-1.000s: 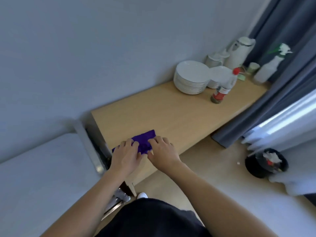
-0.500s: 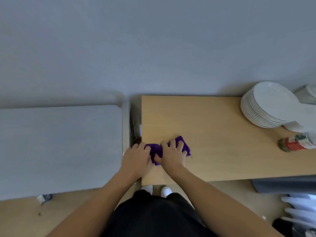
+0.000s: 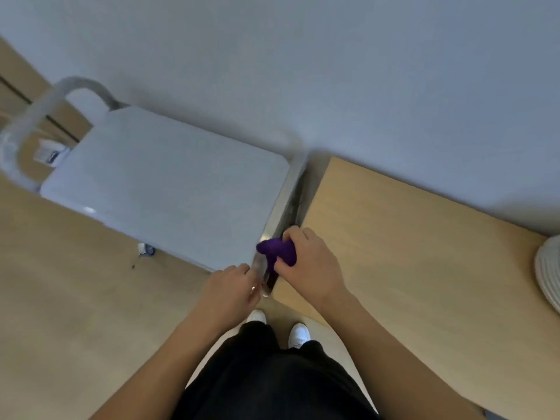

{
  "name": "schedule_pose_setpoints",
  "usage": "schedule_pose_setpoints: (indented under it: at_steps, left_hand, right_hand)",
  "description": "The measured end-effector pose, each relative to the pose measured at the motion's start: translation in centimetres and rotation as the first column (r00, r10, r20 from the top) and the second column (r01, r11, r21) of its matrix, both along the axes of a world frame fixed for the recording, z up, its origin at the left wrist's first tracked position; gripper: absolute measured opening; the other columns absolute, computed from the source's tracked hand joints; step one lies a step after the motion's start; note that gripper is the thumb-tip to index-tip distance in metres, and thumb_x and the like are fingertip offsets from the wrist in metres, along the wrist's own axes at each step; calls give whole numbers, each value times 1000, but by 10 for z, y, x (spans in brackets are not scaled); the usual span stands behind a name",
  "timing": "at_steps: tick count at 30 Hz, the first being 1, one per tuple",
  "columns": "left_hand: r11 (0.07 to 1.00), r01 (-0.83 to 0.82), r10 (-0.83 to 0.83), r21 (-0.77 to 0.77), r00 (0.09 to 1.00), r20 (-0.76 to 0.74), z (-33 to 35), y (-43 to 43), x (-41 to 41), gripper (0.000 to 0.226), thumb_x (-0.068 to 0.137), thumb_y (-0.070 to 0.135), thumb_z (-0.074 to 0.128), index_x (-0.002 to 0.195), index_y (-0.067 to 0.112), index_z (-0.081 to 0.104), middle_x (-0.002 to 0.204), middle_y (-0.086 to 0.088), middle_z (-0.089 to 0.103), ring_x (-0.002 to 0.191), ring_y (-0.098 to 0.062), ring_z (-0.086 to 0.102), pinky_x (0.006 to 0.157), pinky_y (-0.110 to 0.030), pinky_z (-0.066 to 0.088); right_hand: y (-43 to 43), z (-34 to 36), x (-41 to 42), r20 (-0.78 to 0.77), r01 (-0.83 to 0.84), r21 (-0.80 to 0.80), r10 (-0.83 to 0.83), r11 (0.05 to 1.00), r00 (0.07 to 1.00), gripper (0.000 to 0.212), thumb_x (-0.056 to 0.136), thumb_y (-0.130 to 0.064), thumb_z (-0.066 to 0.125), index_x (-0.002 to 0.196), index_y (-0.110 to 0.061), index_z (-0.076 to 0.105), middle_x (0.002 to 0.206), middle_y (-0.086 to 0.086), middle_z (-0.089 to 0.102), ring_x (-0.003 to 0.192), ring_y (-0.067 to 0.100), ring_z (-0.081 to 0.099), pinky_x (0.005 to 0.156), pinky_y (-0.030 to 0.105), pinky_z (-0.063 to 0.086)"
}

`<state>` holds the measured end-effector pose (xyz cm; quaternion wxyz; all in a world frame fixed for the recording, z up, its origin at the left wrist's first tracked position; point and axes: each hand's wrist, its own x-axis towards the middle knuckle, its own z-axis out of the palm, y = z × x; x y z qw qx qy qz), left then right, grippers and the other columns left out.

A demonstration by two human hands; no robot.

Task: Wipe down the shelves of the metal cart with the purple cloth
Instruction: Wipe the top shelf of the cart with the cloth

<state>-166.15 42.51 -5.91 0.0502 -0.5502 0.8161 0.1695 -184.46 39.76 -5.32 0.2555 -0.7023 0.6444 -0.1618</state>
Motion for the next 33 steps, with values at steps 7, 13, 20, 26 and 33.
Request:
schedule_pose_setpoints:
  at_steps: [7, 13, 20, 26, 33]
  left_hand:
    - [958, -278, 280, -64, 959, 32, 2, 28, 89, 27, 94, 40, 42, 108, 24, 59, 103, 9, 62, 86, -14, 61, 65, -27, 44]
    - [912, -398, 401, -98, 916, 19, 0, 27, 205, 23, 94, 39, 45, 104, 24, 59, 96, 8, 62, 82, -13, 60, 58, -24, 34]
    - [903, -417, 423, -105, 905, 46, 1, 16, 341, 27, 94, 39, 41, 105, 22, 58, 100, 5, 61, 92, -18, 61, 67, -32, 46]
    - [906, -412, 416, -94, 909, 23, -4, -13, 406, 27, 94, 38, 43, 105, 21, 61, 100, 5, 63, 92, -19, 61, 68, -33, 44]
    - [932, -359, 361, -49, 932, 24, -24, -104, 447, 25, 95, 32, 42, 101, 19, 61, 97, 4, 63, 84, -17, 60, 65, -31, 46]
  right_hand:
    - [-11, 5, 105, 68, -345, 34, 342, 938, 937, 30, 70, -49, 52, 96, -39, 41, 91, -15, 47, 81, 10, 50, 60, 22, 41]
    - [-29, 11, 233, 54, -426, 59, 423, 903, 905, 28, 73, -41, 60, 97, -33, 46, 93, -10, 52, 82, 12, 54, 65, 31, 52]
    - [-43, 10, 368, 16, -412, 53, 412, 909, 911, 29, 73, -41, 59, 99, -31, 49, 96, -8, 53, 86, 15, 54, 66, 34, 53]
    - [-71, 3, 427, -7, -370, 67, 371, 927, 928, 33, 76, -41, 61, 106, -32, 49, 99, -10, 53, 89, 12, 53, 67, 28, 52]
    - [-152, -18, 456, -41, -297, 83, 301, 951, 953, 33, 79, -36, 64, 108, -26, 52, 101, -5, 54, 93, 16, 53, 67, 26, 45]
